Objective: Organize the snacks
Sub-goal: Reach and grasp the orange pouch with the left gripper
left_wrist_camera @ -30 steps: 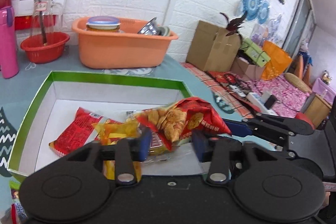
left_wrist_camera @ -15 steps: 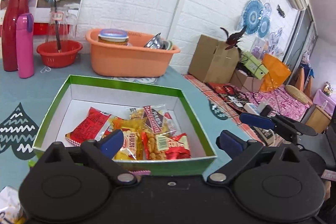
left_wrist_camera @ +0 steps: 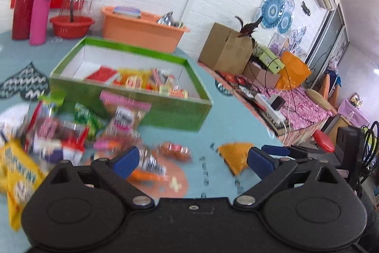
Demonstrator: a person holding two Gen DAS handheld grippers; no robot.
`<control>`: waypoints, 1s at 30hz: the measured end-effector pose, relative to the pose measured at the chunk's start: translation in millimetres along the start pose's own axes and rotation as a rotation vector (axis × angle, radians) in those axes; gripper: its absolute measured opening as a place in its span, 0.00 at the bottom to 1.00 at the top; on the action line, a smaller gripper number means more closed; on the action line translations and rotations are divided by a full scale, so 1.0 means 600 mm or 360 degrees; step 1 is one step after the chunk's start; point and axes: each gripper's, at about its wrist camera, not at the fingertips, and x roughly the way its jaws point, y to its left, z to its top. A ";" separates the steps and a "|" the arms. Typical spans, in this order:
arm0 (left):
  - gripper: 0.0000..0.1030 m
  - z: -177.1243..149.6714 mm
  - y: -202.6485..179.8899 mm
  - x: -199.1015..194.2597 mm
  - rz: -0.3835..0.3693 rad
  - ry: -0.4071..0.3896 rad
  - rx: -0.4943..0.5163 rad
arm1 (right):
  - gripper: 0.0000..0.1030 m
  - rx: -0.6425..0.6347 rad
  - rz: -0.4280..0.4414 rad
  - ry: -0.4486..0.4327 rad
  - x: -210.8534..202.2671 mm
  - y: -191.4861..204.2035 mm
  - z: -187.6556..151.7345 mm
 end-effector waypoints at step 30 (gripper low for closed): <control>0.97 0.014 -0.047 0.185 -0.0268 0.0272 -0.0288 | 1.00 -0.0248 0.0043 0.0025 0.033 0.061 -0.005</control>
